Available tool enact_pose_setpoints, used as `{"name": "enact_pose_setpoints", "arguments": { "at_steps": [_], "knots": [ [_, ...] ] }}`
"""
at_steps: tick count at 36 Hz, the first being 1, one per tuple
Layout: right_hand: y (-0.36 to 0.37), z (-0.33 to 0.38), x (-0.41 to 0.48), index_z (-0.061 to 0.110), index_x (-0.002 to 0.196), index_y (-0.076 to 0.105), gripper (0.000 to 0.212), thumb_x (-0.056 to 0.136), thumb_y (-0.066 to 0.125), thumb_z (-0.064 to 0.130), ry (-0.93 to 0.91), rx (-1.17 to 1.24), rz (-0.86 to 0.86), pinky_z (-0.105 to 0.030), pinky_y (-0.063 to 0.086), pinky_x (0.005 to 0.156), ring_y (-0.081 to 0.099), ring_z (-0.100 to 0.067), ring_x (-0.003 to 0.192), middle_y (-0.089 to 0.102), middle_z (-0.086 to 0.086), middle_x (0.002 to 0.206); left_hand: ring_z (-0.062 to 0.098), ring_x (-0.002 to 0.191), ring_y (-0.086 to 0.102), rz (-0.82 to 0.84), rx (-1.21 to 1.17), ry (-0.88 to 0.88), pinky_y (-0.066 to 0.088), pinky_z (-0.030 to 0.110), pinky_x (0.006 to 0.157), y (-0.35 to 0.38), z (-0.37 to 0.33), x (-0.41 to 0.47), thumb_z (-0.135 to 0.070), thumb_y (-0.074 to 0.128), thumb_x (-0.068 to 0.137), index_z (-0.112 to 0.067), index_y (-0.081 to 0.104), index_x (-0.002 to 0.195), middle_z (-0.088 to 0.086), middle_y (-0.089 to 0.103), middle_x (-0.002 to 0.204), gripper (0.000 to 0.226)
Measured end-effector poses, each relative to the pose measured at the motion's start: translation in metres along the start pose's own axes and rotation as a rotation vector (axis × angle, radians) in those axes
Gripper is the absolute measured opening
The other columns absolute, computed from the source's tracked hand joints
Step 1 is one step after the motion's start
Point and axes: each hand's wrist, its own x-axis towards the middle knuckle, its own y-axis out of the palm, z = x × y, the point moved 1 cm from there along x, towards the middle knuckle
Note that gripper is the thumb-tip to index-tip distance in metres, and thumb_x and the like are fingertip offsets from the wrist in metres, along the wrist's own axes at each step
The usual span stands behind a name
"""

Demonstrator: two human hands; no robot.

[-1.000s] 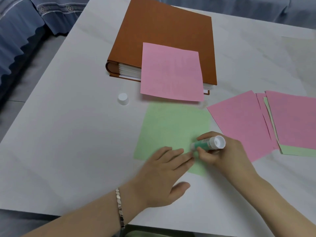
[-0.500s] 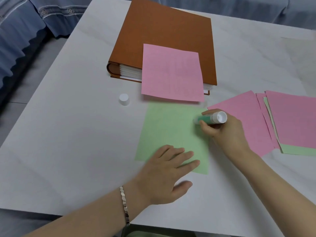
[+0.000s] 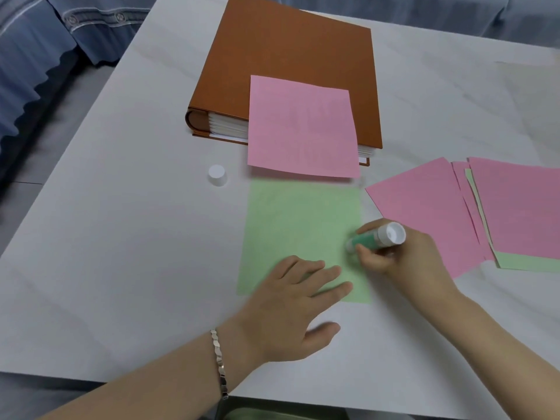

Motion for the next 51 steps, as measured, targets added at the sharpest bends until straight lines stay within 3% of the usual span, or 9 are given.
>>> {"name": "enact_pose_setpoints", "arguments": {
  "at_steps": [5, 10, 14, 21, 25, 39, 42, 45, 51],
  "knots": [
    [-0.001, 0.003, 0.027, 0.027, 0.076, 0.061, 0.020, 0.074, 0.071, 0.010, -0.019, -0.014, -0.076, -0.005, 0.041, 0.056, 0.054, 0.007, 0.058, 0.063, 0.012, 0.071, 0.020, 0.113, 0.050, 0.015, -0.001, -0.008, 0.030, 0.034, 0.098, -0.001, -0.001, 0.000, -0.046, 0.050, 0.081, -0.024, 0.063, 0.122, -0.002, 0.060, 0.126, 0.048],
    [-0.003, 0.004, 0.048, 0.020, 0.086, 0.064, 0.013, 0.076, 0.071, 0.014, -0.003, -0.053, -0.148, -0.004, 0.039, 0.057, 0.056, -0.010, 0.070, 0.065, 0.001, 0.080, 0.020, 0.113, 0.051, 0.040, -0.018, -0.028, 0.030, 0.033, 0.099, -0.002, -0.002, 0.000, -0.045, 0.050, 0.083, -0.025, 0.062, 0.123, -0.003, 0.059, 0.127, 0.046],
    [-0.012, 0.009, 0.034, 0.019, 0.082, 0.064, 0.011, 0.076, 0.072, 0.013, -0.007, -0.070, -0.171, -0.003, 0.039, 0.055, 0.053, 0.001, 0.061, 0.060, 0.010, 0.071, 0.020, 0.113, 0.052, 0.048, -0.017, -0.034, 0.029, 0.032, 0.099, -0.003, -0.002, 0.000, -0.044, 0.048, 0.084, -0.025, 0.062, 0.123, -0.003, 0.059, 0.128, 0.046],
    [-0.016, 0.007, -0.014, 0.024, 0.072, 0.066, 0.017, 0.069, 0.074, 0.009, 0.015, -0.070, 0.027, -0.008, 0.037, 0.048, 0.048, -0.001, 0.047, 0.061, 0.003, 0.058, 0.020, 0.114, 0.050, 0.019, -0.017, -0.022, 0.029, 0.032, 0.099, -0.001, -0.001, -0.001, -0.043, 0.049, 0.083, -0.025, 0.063, 0.122, -0.003, 0.059, 0.127, 0.045],
    [-0.012, 0.002, -0.012, 0.024, 0.073, 0.066, 0.018, 0.070, 0.075, 0.008, 0.012, -0.057, 0.073, -0.009, 0.040, 0.053, 0.050, 0.001, 0.052, 0.067, 0.000, 0.067, 0.019, 0.113, 0.050, 0.006, -0.017, -0.017, 0.029, 0.032, 0.099, 0.000, -0.001, -0.001, -0.043, 0.051, 0.082, -0.025, 0.064, 0.121, -0.003, 0.060, 0.126, 0.045],
    [-0.001, 0.006, 0.036, 0.022, 0.082, 0.064, 0.011, 0.077, 0.070, 0.014, -0.015, -0.027, -0.138, -0.008, 0.041, 0.058, 0.057, 0.000, 0.064, 0.065, 0.005, 0.075, 0.021, 0.110, 0.055, 0.059, -0.005, -0.011, 0.030, 0.031, 0.099, -0.006, -0.002, 0.001, -0.042, 0.050, 0.083, -0.025, 0.063, 0.122, -0.002, 0.060, 0.125, 0.044],
    [-0.003, 0.007, 0.033, 0.019, 0.076, 0.064, 0.006, 0.079, 0.069, 0.016, 0.000, 0.054, -0.234, -0.005, 0.040, 0.053, 0.056, 0.008, 0.056, 0.062, 0.011, 0.067, 0.020, 0.113, 0.054, 0.086, 0.010, 0.004, 0.031, 0.031, 0.098, -0.008, -0.001, -0.001, -0.042, 0.049, 0.085, -0.022, 0.062, 0.123, -0.002, 0.058, 0.130, 0.045],
    [-0.011, 0.008, 0.024, 0.011, 0.068, 0.066, 0.014, 0.082, 0.064, 0.014, 0.085, 0.216, -0.300, -0.014, 0.046, 0.053, 0.054, 0.000, 0.045, 0.063, 0.005, 0.054, 0.017, 0.113, 0.053, 0.086, 0.022, -0.011, 0.033, 0.030, 0.097, -0.012, -0.003, -0.002, -0.042, 0.046, 0.087, -0.016, 0.065, 0.118, -0.002, 0.057, 0.132, 0.045],
    [-0.027, 0.015, -0.005, 0.009, 0.073, 0.066, 0.018, 0.088, 0.056, 0.009, 0.213, 0.571, -0.199, -0.023, 0.051, 0.058, 0.054, -0.014, 0.049, 0.059, 0.000, 0.047, 0.020, 0.096, 0.054, 0.086, 0.111, -0.092, 0.032, 0.032, 0.089, -0.006, -0.022, 0.009, -0.046, 0.037, 0.091, -0.013, 0.069, 0.109, 0.005, 0.062, 0.124, 0.049]
  ]
}}
